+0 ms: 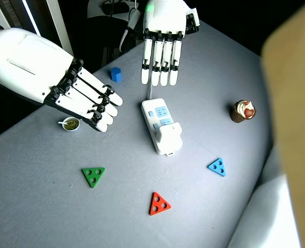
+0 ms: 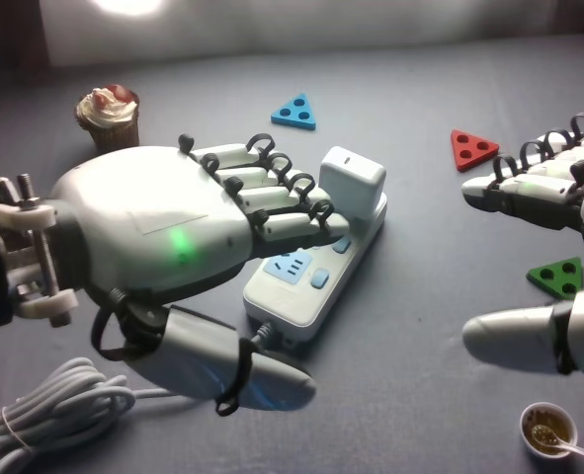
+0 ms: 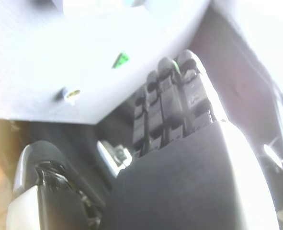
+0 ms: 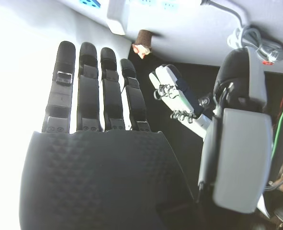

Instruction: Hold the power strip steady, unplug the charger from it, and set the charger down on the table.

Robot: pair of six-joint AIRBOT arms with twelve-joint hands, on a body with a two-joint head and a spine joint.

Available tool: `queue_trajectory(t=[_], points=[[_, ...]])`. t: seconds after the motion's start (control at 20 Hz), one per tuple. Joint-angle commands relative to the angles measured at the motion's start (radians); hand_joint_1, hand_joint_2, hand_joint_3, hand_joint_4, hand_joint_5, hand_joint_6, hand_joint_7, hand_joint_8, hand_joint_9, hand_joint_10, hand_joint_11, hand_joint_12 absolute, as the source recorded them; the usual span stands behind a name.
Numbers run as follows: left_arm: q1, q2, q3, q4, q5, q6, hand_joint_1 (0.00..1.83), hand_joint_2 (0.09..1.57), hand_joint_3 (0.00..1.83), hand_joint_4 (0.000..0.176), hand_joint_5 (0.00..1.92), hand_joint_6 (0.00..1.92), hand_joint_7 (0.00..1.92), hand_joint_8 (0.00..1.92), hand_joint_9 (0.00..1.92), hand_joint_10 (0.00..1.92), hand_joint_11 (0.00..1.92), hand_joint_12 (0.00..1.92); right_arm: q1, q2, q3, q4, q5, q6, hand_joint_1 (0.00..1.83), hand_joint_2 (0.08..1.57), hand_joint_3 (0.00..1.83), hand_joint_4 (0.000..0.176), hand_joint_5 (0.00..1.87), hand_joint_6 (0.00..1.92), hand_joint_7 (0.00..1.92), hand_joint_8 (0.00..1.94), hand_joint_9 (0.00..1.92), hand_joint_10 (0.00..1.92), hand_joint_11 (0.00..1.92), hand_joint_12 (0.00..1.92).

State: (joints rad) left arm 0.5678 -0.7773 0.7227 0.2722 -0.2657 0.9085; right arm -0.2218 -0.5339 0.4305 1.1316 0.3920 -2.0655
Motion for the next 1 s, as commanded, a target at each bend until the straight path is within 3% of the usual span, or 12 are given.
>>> queue_trajectory(t=[0.0, 0.2, 0.45, 0.7, 0.95], points=[[-0.012, -0.008, 0.001, -0.004, -0.087, -0.001, 0.00, 1.01, 0.00, 0.000, 0.16, 0.00, 0.14, 0.00, 0.13, 0.00, 0.03, 0.18, 0.009, 0.010, -0.003, -0.030, 0.055, 0.004, 0.00, 0.96, 0.01, 0.000, 0.19, 0.01, 0.21, 0.01, 0.19, 0.02, 0.12, 0.10], [-0.026, -0.030, 0.009, -0.006, 0.004, -0.001, 0.01, 0.99, 0.00, 0.000, 0.16, 0.00, 0.14, 0.00, 0.13, 0.00, 0.04, 0.17, 0.009, 0.009, -0.003, -0.024, 0.068, 0.004, 0.00, 0.96, 0.01, 0.000, 0.17, 0.00, 0.17, 0.00, 0.17, 0.00, 0.11, 0.09], [-0.016, -0.086, 0.055, -0.021, 0.028, -0.001, 0.02, 0.98, 0.00, 0.000, 0.15, 0.00, 0.14, 0.00, 0.12, 0.00, 0.03, 0.15, 0.005, -0.003, 0.003, -0.024, 0.118, 0.004, 0.00, 0.97, 0.01, 0.000, 0.15, 0.00, 0.16, 0.00, 0.14, 0.00, 0.10, 0.08], [0.013, -0.165, 0.117, -0.058, 0.029, -0.001, 0.02, 0.98, 0.00, 0.000, 0.19, 0.01, 0.19, 0.01, 0.17, 0.01, 0.06, 0.15, 0.020, -0.069, 0.020, 0.029, 0.279, -0.004, 0.00, 0.96, 0.00, 0.000, 0.16, 0.01, 0.16, 0.01, 0.15, 0.01, 0.11, 0.08], [0.052, -0.199, 0.155, -0.088, 0.001, -0.002, 0.00, 0.98, 0.00, 0.000, 0.19, 0.01, 0.19, 0.01, 0.18, 0.01, 0.08, 0.14, 0.079, -0.175, 0.040, 0.171, 0.424, -0.114, 0.00, 0.96, 0.00, 0.000, 0.12, 0.00, 0.13, 0.00, 0.11, 0.00, 0.08, 0.06]])
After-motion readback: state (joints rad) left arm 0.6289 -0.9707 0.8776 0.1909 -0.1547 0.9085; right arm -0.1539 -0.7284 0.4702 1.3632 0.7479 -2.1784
